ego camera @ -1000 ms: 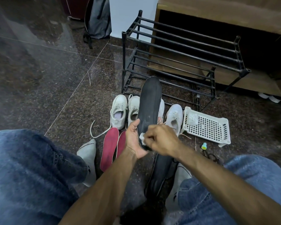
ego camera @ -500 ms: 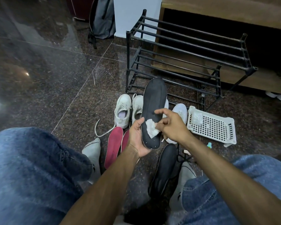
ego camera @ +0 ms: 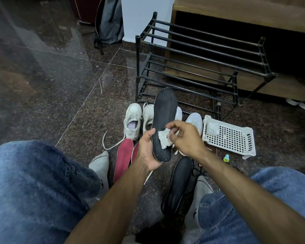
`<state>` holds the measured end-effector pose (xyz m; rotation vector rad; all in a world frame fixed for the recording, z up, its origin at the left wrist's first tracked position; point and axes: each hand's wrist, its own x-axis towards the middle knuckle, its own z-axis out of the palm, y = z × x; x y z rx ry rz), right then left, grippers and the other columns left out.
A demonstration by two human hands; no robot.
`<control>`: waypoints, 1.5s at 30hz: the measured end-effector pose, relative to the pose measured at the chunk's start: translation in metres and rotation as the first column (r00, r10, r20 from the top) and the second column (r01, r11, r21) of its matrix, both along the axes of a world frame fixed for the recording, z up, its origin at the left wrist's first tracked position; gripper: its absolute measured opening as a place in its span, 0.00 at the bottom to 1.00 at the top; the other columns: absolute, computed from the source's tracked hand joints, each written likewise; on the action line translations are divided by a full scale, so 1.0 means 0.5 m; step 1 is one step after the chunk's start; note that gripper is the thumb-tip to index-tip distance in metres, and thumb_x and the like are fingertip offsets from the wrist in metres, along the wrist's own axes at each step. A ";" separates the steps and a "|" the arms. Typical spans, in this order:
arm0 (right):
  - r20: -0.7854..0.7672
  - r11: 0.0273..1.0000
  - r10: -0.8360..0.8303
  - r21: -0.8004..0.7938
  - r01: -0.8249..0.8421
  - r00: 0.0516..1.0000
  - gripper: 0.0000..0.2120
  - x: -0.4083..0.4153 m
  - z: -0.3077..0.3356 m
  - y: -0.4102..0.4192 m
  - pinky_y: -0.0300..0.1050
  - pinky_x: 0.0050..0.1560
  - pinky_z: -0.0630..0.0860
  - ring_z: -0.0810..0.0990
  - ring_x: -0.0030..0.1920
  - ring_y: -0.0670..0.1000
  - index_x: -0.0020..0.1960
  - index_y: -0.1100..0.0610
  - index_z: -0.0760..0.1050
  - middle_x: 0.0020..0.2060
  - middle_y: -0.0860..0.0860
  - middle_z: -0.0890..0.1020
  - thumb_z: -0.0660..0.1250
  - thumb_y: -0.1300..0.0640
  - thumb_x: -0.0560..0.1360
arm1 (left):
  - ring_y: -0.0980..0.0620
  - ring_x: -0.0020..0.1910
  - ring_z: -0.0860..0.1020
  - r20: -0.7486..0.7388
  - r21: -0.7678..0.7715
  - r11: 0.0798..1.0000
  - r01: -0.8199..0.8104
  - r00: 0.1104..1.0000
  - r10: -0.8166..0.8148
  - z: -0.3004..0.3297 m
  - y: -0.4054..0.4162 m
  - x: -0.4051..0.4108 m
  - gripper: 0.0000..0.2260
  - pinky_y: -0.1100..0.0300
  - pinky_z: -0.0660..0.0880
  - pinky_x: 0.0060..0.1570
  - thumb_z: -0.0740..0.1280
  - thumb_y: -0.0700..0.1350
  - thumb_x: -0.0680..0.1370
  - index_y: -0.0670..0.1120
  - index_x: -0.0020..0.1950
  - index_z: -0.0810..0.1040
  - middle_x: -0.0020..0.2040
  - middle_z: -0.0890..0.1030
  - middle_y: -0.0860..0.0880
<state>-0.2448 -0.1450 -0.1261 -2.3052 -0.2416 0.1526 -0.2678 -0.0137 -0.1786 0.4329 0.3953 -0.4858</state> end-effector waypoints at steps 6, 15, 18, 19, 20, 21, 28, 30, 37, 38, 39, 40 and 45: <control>0.032 0.956 0.076 -0.286 -0.064 0.997 0.06 0.005 0.001 -0.008 0.45 0.43 0.74 0.77 0.40 0.46 0.49 0.47 0.78 0.41 0.42 0.77 0.71 0.52 0.72 | 0.44 0.48 0.80 0.016 0.002 0.999 0.032 0.999 -0.032 0.000 -0.005 -0.002 0.21 0.51 0.74 0.51 0.58 0.53 0.76 0.41 0.57 0.80 0.52 0.81 0.40; -0.210 0.951 -0.036 0.294 0.098 0.977 0.12 0.008 0.001 -0.001 0.56 0.29 0.80 0.76 0.28 0.50 0.49 0.54 0.72 0.38 0.54 0.79 0.68 0.69 0.73 | 0.47 0.41 0.79 0.044 0.087 0.996 0.035 0.998 -0.039 0.007 -0.010 -0.002 0.16 0.54 0.74 0.41 0.62 0.47 0.74 0.40 0.57 0.79 0.48 0.82 0.41; -0.239 0.960 -0.045 0.257 0.108 0.970 0.19 0.013 -0.009 -0.001 0.53 0.33 0.80 0.76 0.31 0.48 0.58 0.52 0.72 0.43 0.53 0.77 0.69 0.68 0.72 | 0.47 0.40 0.80 0.066 0.168 0.985 0.033 0.997 -0.044 0.005 -0.012 -0.003 0.18 0.55 0.76 0.40 0.67 0.42 0.72 0.39 0.61 0.77 0.47 0.82 0.41; -0.230 0.968 -0.051 0.230 0.105 0.972 0.19 0.015 -0.009 -0.001 0.48 0.33 0.79 0.75 0.31 0.46 0.58 0.52 0.73 0.43 0.52 0.76 0.70 0.68 0.71 | 0.47 0.39 0.81 0.065 0.204 0.979 0.020 0.997 -0.034 0.002 -0.011 -0.003 0.20 0.55 0.78 0.38 0.68 0.39 0.71 0.38 0.63 0.76 0.47 0.82 0.41; -0.219 0.974 -0.053 0.204 0.099 0.974 0.18 0.017 -0.011 -0.002 0.43 0.32 0.76 0.74 0.31 0.45 0.56 0.51 0.74 0.42 0.50 0.76 0.71 0.68 0.71 | 0.46 0.38 0.82 0.057 0.241 0.971 0.009 0.998 -0.023 0.001 -0.011 -0.003 0.22 0.54 0.79 0.37 0.69 0.37 0.71 0.38 0.65 0.74 0.47 0.82 0.40; -0.210 0.978 -0.052 0.187 0.093 0.976 0.17 0.019 -0.013 -0.002 0.40 0.32 0.74 0.73 0.32 0.44 0.54 0.51 0.75 0.42 0.49 0.76 0.71 0.67 0.71 | 0.45 0.39 0.82 0.055 0.270 0.963 -0.003 0.998 -0.013 0.002 -0.011 -0.003 0.22 0.53 0.80 0.37 0.69 0.35 0.72 0.38 0.66 0.73 0.48 0.82 0.39; -0.255 0.945 -0.152 0.245 0.216 0.955 0.06 0.025 -0.009 -0.018 0.39 0.30 0.72 0.76 0.29 0.46 0.43 0.53 0.81 0.34 0.49 0.80 0.71 0.63 0.74 | 0.44 0.33 0.80 0.014 0.397 0.915 -0.075 0.997 0.076 0.002 -0.010 0.006 0.15 0.57 0.79 0.30 0.68 0.29 0.73 0.38 0.59 0.75 0.45 0.81 0.38; -0.291 0.922 -0.167 0.293 0.254 0.942 0.05 0.026 -0.001 -0.020 0.37 0.24 0.71 0.75 0.28 0.45 0.44 0.57 0.81 0.33 0.53 0.79 0.68 0.65 0.75 | 0.44 0.33 0.81 0.008 0.409 0.909 -0.077 0.997 0.081 0.000 -0.009 0.008 0.15 0.58 0.78 0.29 0.68 0.29 0.73 0.38 0.58 0.75 0.44 0.82 0.39; -0.492 0.781 -0.304 0.362 0.510 0.816 0.10 0.020 0.001 -0.010 0.51 0.42 0.81 0.79 0.41 0.50 0.55 0.56 0.76 0.45 0.53 0.82 0.71 0.58 0.74 | 0.47 0.32 0.80 0.074 0.470 0.874 -0.125 0.992 0.102 -0.002 -0.018 0.011 0.16 0.61 0.75 0.27 0.65 0.25 0.72 0.43 0.51 0.77 0.41 0.83 0.43; -0.510 0.816 -0.302 0.297 0.495 0.805 0.13 0.016 -0.005 -0.010 0.49 0.40 0.80 0.79 0.39 0.49 0.54 0.55 0.76 0.43 0.51 0.82 0.74 0.53 0.72 | 0.47 0.32 0.80 0.080 0.463 0.877 -0.133 0.991 0.108 -0.003 -0.018 0.011 0.16 0.61 0.75 0.27 0.65 0.25 0.72 0.44 0.50 0.78 0.40 0.83 0.43; -0.513 0.855 -0.295 0.234 0.462 0.806 0.15 0.011 -0.009 -0.009 0.47 0.38 0.79 0.79 0.37 0.48 0.52 0.54 0.77 0.40 0.49 0.82 0.75 0.50 0.70 | 0.47 0.32 0.80 0.082 0.459 0.878 -0.137 0.990 0.112 -0.004 -0.019 0.011 0.16 0.62 0.75 0.26 0.65 0.25 0.72 0.44 0.49 0.78 0.40 0.83 0.44; -0.509 0.883 -0.287 0.187 0.430 0.812 0.13 0.007 -0.015 -0.007 0.44 0.36 0.76 0.78 0.35 0.48 0.49 0.54 0.78 0.37 0.49 0.82 0.76 0.51 0.69 | 0.48 0.32 0.79 0.079 0.458 0.878 -0.140 0.990 0.117 -0.004 -0.020 0.011 0.15 0.62 0.75 0.26 0.65 0.25 0.72 0.44 0.48 0.78 0.39 0.83 0.44; -0.453 0.832 -0.304 0.301 0.465 0.838 0.07 0.012 -0.013 -0.002 0.40 0.31 0.74 0.78 0.30 0.48 0.38 0.60 0.75 0.34 0.55 0.81 0.72 0.64 0.72 | 0.49 0.31 0.79 -0.023 0.433 0.897 -0.092 0.993 0.113 -0.010 -0.015 0.009 0.09 0.60 0.75 0.30 0.68 0.32 0.75 0.39 0.54 0.78 0.39 0.81 0.41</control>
